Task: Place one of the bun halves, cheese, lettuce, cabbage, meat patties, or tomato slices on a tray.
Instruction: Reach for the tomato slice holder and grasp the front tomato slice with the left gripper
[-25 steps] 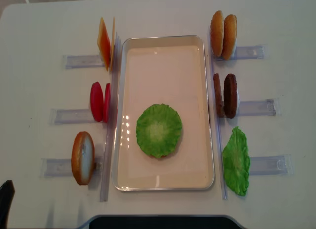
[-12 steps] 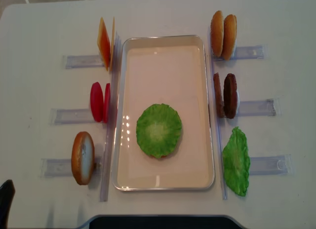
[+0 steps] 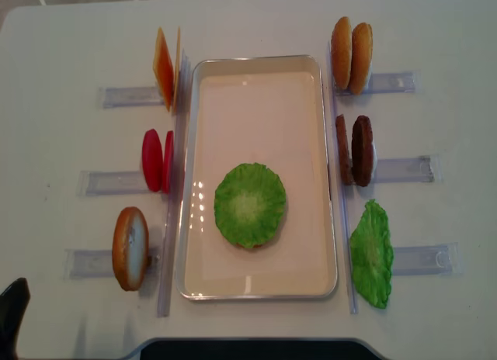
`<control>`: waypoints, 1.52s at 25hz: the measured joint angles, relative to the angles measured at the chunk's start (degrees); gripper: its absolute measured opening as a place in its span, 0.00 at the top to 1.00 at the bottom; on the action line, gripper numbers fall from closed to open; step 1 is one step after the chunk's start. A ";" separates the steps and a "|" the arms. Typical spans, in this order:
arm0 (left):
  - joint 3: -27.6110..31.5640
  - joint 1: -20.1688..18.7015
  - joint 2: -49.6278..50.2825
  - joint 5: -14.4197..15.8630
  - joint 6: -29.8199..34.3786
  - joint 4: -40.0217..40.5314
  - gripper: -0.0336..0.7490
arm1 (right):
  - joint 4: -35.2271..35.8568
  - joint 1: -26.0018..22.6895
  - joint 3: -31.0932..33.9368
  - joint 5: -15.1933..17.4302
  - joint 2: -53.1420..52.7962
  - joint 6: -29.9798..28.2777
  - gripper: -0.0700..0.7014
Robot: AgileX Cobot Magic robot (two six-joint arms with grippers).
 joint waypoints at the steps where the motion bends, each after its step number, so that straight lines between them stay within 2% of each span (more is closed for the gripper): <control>1: -0.61 0.00 1.45 0.00 -0.25 0.00 0.14 | 0.00 0.00 0.00 0.00 0.00 0.00 0.31; 13: -9.13 0.00 24.93 -0.12 -1.94 -0.02 0.14 | 0.00 0.00 0.00 0.00 0.00 0.00 0.31; 24: -23.46 0.00 49.65 -0.27 -1.98 -0.02 0.14 | 0.00 0.00 0.00 0.00 0.00 0.00 0.31; 32: -35.00 0.00 63.57 0.90 -1.98 -0.02 0.14 | 0.02 0.00 0.00 0.00 0.00 0.00 0.31; 38: -41.49 0.00 73.31 1.63 -1.98 -0.02 0.14 | 0.07 0.00 0.00 0.00 0.00 0.00 0.31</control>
